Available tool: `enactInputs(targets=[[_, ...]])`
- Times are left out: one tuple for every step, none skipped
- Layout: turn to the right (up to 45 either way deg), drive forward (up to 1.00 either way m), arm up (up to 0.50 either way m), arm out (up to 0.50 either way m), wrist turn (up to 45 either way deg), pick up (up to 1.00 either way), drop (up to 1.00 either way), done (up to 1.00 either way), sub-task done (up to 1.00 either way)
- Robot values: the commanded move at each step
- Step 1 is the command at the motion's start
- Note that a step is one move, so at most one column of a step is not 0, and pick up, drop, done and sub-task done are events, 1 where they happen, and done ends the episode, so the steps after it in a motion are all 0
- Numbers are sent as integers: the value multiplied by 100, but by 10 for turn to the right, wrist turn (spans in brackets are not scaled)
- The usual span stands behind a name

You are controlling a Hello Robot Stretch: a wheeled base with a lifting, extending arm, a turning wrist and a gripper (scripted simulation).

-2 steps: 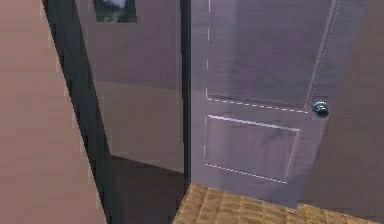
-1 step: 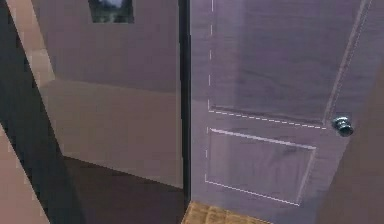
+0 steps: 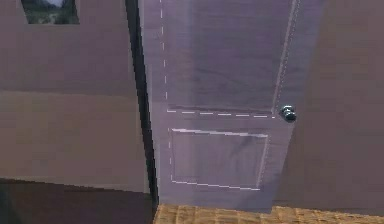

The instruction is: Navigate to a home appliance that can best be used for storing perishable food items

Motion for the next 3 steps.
enactInputs(targets=[[0, 45, 0, 0, 0, 0, 0, 0, 0], [-210, 0, 0, 0, 0, 0, 0, 0, 0], [0, 50, 0, 0, 0, 0, 0, 0, 0]])
